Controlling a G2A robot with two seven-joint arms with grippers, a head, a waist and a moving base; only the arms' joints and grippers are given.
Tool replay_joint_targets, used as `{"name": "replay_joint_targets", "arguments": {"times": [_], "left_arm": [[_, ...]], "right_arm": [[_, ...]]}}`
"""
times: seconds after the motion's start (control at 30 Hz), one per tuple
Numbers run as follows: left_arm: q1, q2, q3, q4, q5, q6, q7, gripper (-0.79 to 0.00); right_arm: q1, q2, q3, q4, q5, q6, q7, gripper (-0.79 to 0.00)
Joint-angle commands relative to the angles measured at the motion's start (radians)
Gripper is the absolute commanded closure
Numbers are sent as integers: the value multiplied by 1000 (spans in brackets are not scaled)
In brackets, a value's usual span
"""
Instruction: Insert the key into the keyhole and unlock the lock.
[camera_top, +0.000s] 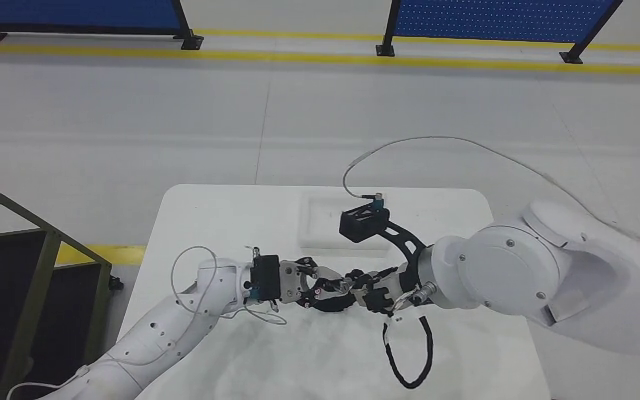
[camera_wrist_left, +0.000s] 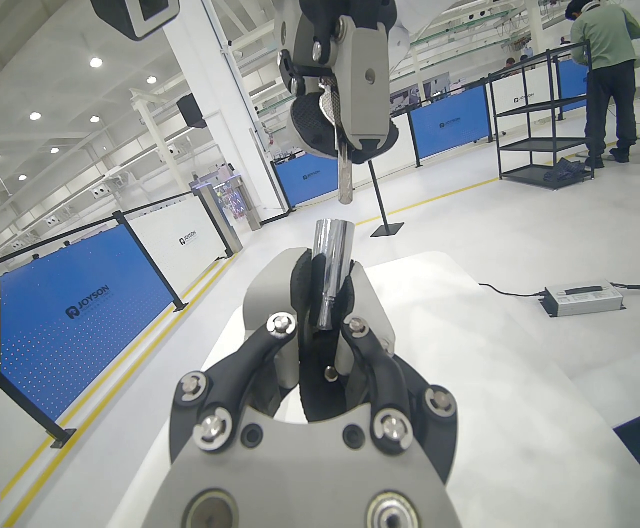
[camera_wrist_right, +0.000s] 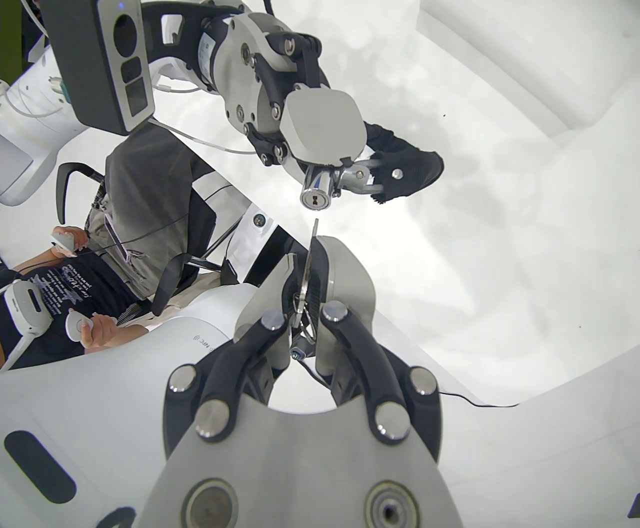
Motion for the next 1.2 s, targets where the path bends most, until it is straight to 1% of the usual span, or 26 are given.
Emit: {"name": "replay_joint_targets", "arguments": {"times": [0.0,0.23,0.47,0.9,1.17], "left_arm": [[0,-3,-2,2,3,-5,2,0],[5,-15,-10,11,13,-21,11,0],[10,-25,-18,15,26,-28,16,0],[19,-40,-41,32,39,-37,32,0],[26,-46,-54,35,49,-44,36,0]], "right_arm": [[18,-2,-17,1,6,3,-3,0],[75,-14,-68,13,39,15,-15,0],[98,-23,-90,25,68,32,-32,0],[93,-36,-94,50,112,53,-53,0],[80,-39,-89,59,111,63,-63,0]]}}
